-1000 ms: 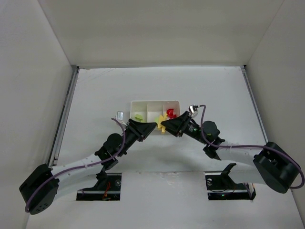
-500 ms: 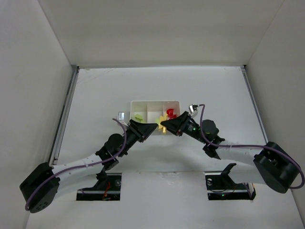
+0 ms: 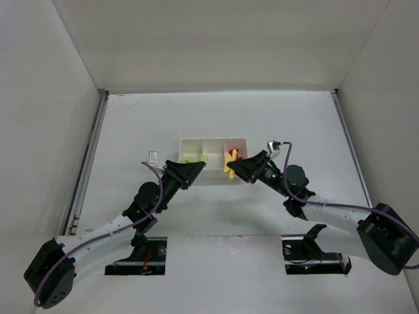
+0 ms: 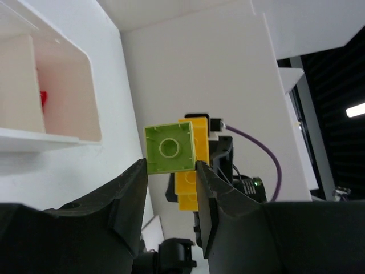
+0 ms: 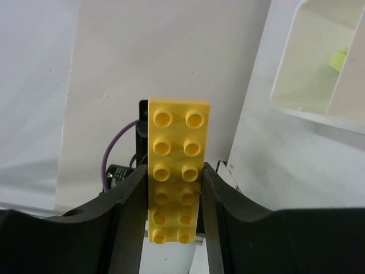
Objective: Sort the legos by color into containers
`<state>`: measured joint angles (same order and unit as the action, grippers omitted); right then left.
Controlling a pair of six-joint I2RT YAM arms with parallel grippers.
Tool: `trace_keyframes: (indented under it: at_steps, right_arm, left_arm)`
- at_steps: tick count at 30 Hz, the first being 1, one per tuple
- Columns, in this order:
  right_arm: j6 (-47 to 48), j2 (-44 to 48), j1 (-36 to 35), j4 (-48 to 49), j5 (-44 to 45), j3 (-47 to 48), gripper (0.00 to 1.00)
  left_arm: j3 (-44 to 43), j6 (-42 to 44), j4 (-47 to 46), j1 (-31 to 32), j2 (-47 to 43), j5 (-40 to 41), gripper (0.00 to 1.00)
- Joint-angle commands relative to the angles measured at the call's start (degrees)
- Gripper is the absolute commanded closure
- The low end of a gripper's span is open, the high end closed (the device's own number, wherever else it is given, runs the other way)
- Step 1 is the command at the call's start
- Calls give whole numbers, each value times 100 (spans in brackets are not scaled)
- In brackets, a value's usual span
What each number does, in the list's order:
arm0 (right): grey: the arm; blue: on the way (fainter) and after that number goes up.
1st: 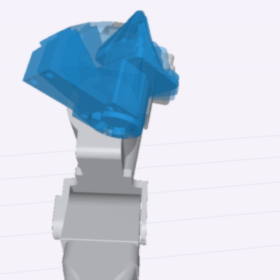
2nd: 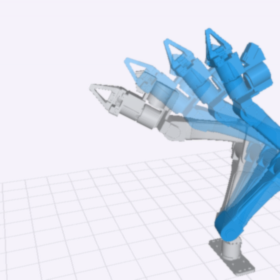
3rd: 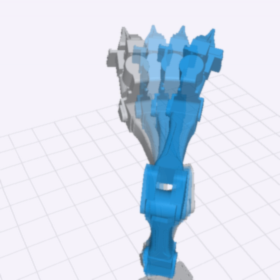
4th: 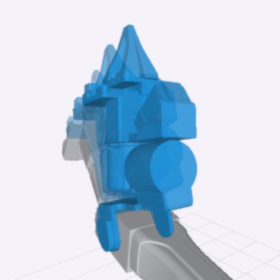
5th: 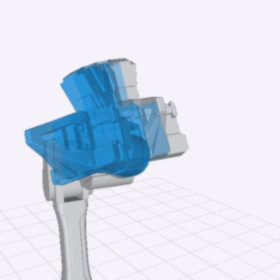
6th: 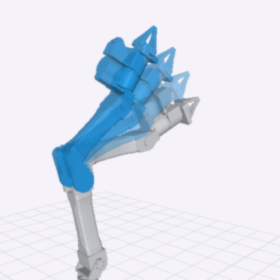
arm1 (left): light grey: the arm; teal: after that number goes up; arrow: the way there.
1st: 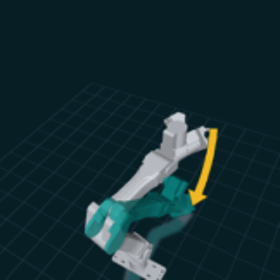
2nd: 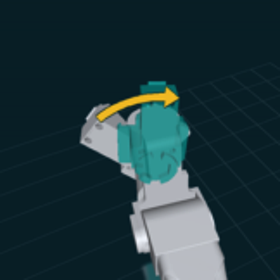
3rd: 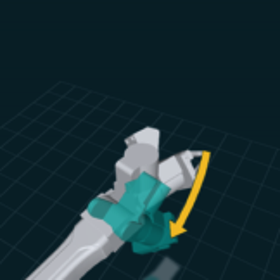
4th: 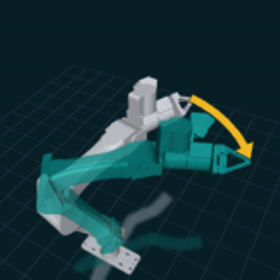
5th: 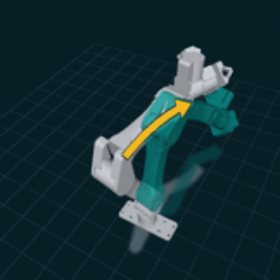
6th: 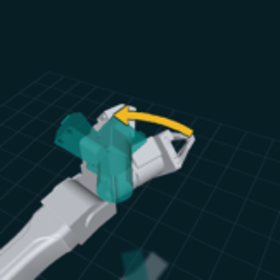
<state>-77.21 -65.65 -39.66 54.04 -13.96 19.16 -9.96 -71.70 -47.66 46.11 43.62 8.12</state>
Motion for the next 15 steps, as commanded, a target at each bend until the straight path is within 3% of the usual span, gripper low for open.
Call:
trace_keyframes:
  at_steps: [1, 7, 11, 15]
  right_arm:
    - [118, 122, 59, 230, -28, -88, 67]
    - [285, 201, 77, 81, -55, -167, 66]
    - [496, 289, 59, -174, -46, -167, 65]
    - [716, 430, 68, -508, -55, -132, 65]
  left_arm:
    - [-322, 349, 685, -395, -134, -56, 80]
    - [-1683, 1420, 3040, -941, 506, 66, 77]
    - [-2474, 2238, 3850, -906, 1226, 628, 74]
    - [-2906, 2503, 4343, -819, 1851, 1007, 68]
